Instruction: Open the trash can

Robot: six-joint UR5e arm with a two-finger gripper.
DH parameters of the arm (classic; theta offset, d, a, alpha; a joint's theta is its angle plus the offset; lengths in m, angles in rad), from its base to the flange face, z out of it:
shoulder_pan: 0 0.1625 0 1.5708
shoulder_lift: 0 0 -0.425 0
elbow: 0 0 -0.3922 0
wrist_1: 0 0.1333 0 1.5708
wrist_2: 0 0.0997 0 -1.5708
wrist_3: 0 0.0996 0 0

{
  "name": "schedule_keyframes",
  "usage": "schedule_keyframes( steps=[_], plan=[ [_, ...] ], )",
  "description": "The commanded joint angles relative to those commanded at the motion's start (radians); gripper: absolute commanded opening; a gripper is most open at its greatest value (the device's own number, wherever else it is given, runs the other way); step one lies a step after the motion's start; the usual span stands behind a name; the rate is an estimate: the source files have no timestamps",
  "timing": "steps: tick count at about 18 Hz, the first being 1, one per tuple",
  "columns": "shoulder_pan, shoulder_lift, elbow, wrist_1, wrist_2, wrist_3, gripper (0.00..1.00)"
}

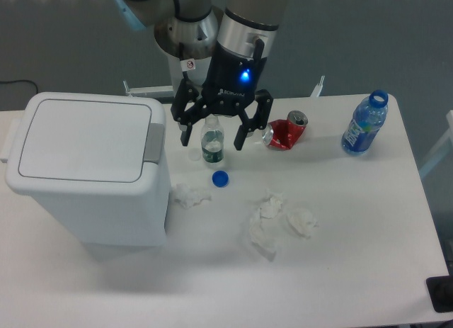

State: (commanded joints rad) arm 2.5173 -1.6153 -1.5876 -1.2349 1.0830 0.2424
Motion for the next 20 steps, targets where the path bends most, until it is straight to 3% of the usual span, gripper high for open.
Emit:
schedule_keyframes(
  steps=[20],
  plan=[
    [-0.031,0.018,-0.054,-0.003,0.006,-0.003,1.00]
  ],
)
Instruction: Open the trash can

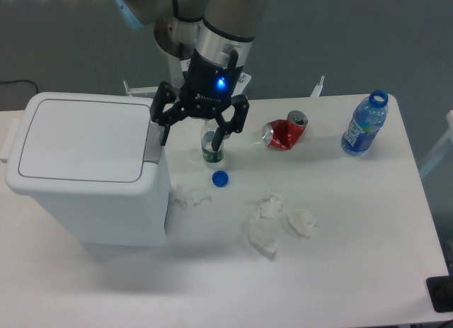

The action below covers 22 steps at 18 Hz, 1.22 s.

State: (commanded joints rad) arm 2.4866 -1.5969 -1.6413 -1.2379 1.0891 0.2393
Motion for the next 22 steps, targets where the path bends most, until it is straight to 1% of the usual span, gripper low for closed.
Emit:
schedule_keyframes(
  steps=[22],
  plan=[
    [-0.006,-0.011,-0.014,0.011,0.005,0.000,1.00]
  ],
)
